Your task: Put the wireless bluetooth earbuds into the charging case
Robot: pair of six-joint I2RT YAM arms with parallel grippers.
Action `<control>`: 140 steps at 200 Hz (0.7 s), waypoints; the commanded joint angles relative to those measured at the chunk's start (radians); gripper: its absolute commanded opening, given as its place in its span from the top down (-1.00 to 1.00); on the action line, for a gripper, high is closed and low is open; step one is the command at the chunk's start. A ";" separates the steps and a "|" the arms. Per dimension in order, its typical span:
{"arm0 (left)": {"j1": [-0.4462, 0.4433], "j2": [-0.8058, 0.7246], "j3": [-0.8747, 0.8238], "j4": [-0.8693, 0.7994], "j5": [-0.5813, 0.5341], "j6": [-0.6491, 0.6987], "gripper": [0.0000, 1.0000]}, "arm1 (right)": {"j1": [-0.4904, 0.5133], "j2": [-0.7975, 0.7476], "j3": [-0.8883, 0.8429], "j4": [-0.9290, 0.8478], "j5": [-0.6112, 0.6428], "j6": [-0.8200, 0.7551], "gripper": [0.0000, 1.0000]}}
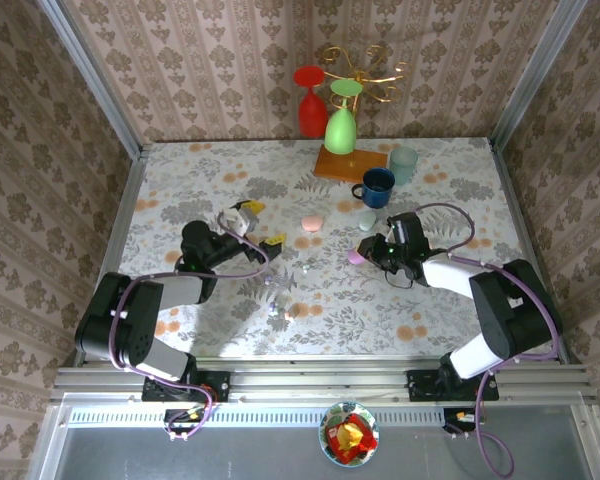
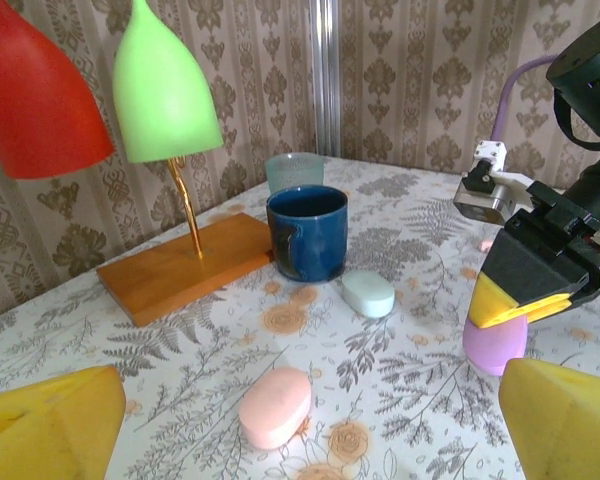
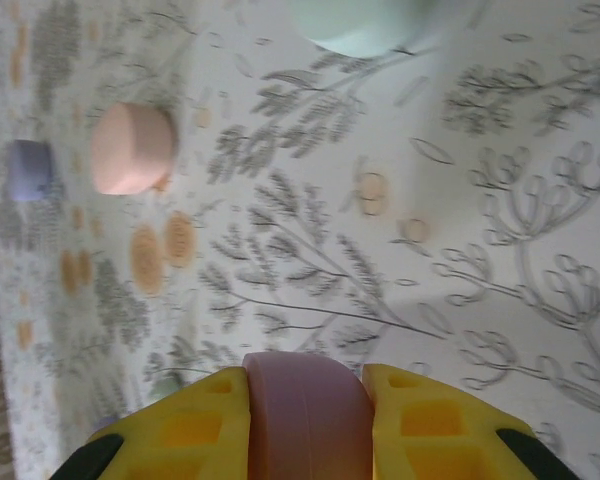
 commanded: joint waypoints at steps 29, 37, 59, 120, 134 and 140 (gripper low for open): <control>-0.047 -0.021 0.152 -0.402 0.003 0.272 -0.94 | -0.005 0.000 0.006 -0.067 0.089 -0.068 0.23; -0.058 -0.013 0.183 -0.469 -0.011 0.320 -0.96 | -0.004 -0.014 0.012 -0.083 0.102 -0.079 0.12; -0.080 0.034 0.272 -0.619 -0.017 0.416 -0.99 | -0.005 -0.074 0.021 -0.123 0.145 -0.106 -0.15; -0.114 0.248 0.608 -1.028 -0.049 0.605 -0.94 | -0.008 -0.303 0.043 -0.264 0.279 -0.206 -0.33; -0.122 0.311 0.688 -1.106 -0.067 0.649 -0.94 | -0.015 -0.344 0.036 -0.277 0.290 -0.211 -0.33; -0.122 0.336 0.722 -1.141 -0.074 0.672 -0.93 | -0.019 -0.357 0.032 -0.281 0.290 -0.210 -0.33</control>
